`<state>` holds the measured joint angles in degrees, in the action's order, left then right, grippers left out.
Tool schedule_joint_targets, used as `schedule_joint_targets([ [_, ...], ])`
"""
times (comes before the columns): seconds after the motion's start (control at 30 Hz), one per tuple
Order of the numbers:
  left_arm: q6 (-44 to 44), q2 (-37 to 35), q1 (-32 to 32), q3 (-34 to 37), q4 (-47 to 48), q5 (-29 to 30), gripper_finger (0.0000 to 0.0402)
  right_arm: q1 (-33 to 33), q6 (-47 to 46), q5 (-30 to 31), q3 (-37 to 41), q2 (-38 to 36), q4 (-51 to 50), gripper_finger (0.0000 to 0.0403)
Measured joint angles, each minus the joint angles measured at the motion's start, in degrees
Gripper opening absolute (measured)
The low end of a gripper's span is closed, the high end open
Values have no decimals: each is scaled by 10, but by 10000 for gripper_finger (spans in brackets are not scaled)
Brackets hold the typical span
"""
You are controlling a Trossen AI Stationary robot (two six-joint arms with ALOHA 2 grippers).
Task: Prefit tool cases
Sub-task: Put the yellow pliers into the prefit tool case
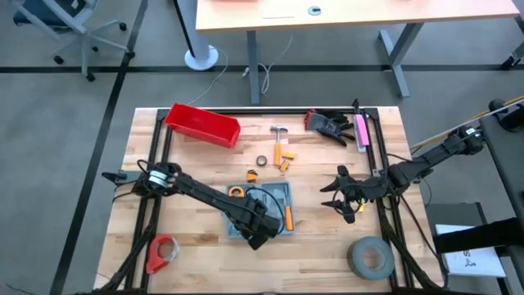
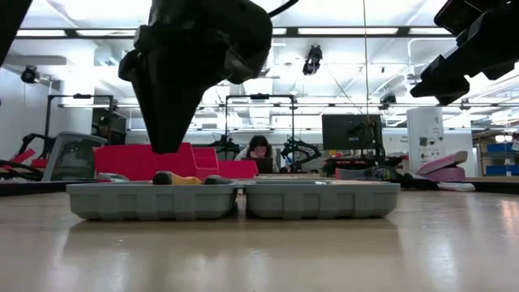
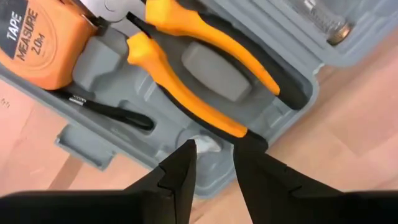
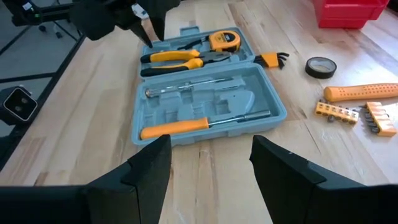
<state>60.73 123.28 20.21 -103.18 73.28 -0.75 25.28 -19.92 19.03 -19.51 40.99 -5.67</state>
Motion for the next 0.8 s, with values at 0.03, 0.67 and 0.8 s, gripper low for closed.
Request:
schedule_joint_targets([
  [0.03,0,0,0,3,-3,0,113,0,0,0,0,0,0,199],
  [0.67,16,-1,0,66,-112,5,107,4,-2,0,0,0,5,199],
  [0.8,13,-3,0,57,-103,5,101,4,-5,0,0,0,4,199],
])
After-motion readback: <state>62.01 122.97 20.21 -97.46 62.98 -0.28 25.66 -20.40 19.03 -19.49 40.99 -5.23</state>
